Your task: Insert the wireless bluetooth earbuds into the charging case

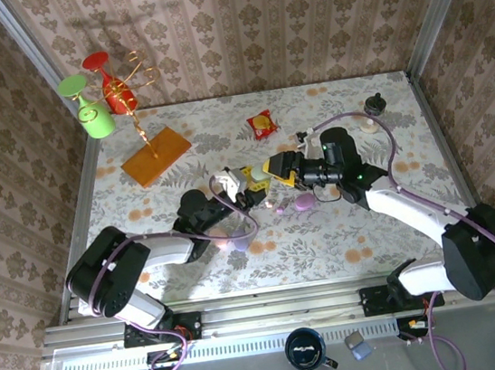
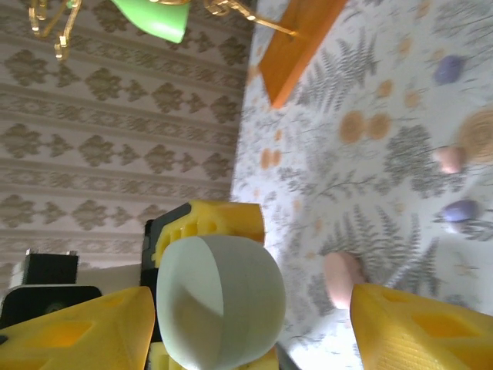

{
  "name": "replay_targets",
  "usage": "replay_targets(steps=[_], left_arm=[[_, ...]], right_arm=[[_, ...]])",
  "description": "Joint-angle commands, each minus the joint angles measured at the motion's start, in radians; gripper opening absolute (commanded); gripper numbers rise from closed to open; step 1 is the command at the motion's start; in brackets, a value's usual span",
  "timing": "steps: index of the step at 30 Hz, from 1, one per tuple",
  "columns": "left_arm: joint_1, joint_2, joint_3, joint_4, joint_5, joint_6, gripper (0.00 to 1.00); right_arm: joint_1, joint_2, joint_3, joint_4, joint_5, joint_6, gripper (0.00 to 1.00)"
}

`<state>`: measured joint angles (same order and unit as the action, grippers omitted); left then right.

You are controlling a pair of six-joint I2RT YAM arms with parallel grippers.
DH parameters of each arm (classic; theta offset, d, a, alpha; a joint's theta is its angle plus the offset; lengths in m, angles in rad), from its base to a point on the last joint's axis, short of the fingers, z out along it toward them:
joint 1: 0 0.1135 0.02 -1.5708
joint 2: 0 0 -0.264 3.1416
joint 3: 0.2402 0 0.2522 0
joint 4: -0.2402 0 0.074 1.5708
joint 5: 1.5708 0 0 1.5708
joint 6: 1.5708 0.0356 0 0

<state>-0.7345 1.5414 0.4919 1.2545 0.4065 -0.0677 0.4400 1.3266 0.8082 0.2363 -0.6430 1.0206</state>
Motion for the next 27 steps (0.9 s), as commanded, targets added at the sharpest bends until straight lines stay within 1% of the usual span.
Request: replay_targets(steps=[1, 5, 14, 18, 23, 25, 27], left_arm=[[-0.003, -0.02, 0.036, 0.036, -0.017, -0.056, 0.31], [-0.003, -0.01, 0.051, 0.036, -0.015, -0.06, 0.31], [-0.007, -0.023, 0.03, 0.038, 0.002, -0.016, 0.31], [-0.008, -0.028, 0.022, 0.037, 0.003, -0.008, 0.31], [-0.007, -0.028, 0.018, 0.037, 0.005, 0.0, 0.32], [-0.006, -0.028, 0.014, 0.036, 0.003, 0.005, 0.35], [-0.007, -0.031, 0.009, 0.033, 0.0, 0.008, 0.4]], right_arm=[[0.001, 0.034, -0.02, 0.217, -0.114, 0.124, 0.68], [0.0, 0.059, -0.03, 0.311, -0.14, 0.186, 0.63], [-0.01, 0.059, -0.046, 0.335, -0.115, 0.212, 0.51], [-0.012, 0.088, -0.044, 0.336, -0.116, 0.211, 0.4], [-0.014, 0.092, -0.049, 0.334, -0.109, 0.216, 0.24], [-0.013, 0.092, -0.049, 0.334, -0.104, 0.213, 0.2], [-0.014, 0.091, -0.049, 0.333, -0.1, 0.211, 0.18]])
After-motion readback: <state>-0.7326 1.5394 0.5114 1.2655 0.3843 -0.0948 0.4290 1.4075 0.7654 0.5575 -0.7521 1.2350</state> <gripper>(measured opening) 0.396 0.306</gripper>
